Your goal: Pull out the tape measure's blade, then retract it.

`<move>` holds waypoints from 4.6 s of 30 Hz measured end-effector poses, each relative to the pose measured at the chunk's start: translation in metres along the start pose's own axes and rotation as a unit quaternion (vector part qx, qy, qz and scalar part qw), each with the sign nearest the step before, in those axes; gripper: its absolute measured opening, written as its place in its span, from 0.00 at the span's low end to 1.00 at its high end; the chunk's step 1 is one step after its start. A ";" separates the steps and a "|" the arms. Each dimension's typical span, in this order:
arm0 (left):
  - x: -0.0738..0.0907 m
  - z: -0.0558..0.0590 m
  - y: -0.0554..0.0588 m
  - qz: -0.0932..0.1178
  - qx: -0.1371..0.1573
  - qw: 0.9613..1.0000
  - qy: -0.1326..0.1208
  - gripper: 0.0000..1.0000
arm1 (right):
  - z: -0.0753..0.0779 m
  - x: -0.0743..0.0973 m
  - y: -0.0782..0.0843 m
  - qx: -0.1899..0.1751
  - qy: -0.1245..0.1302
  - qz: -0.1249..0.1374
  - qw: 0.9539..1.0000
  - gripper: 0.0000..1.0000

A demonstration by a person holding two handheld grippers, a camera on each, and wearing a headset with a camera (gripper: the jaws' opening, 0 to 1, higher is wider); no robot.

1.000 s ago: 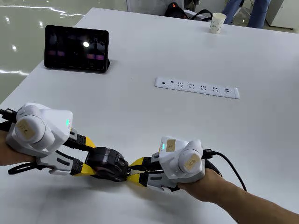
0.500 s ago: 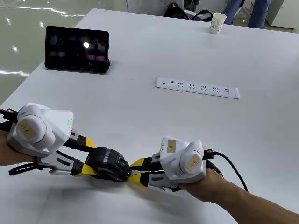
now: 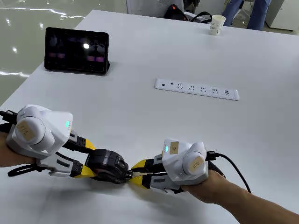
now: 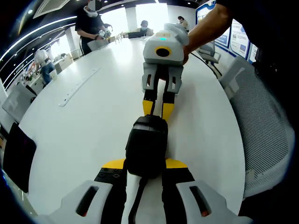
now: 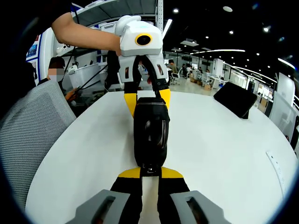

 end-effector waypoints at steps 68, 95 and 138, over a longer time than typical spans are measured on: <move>-0.002 -0.001 -0.002 0.002 0.001 1.000 0.007 0.22 | 0.001 0.016 0.016 0.008 -0.009 -0.037 0.999 0.08; -0.002 0.000 -0.002 -0.001 0.003 1.000 0.004 0.22 | 0.003 0.044 0.037 0.007 -0.004 -0.049 0.999 0.08; -0.003 -0.001 -0.003 -0.002 0.007 1.000 0.003 0.22 | 0.006 0.087 0.065 -0.009 0.004 -0.066 0.998 0.09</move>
Point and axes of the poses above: the centre of the closed fingertips' face, and the gripper's own axes: x roughly backward along the fingers, z roughly to its right, y roughly out of its underside, the point moved 1 cm from there along x, roughly backward along the fingers, and after that the axes turned 4 degrees about y, right-handed, at the moved point
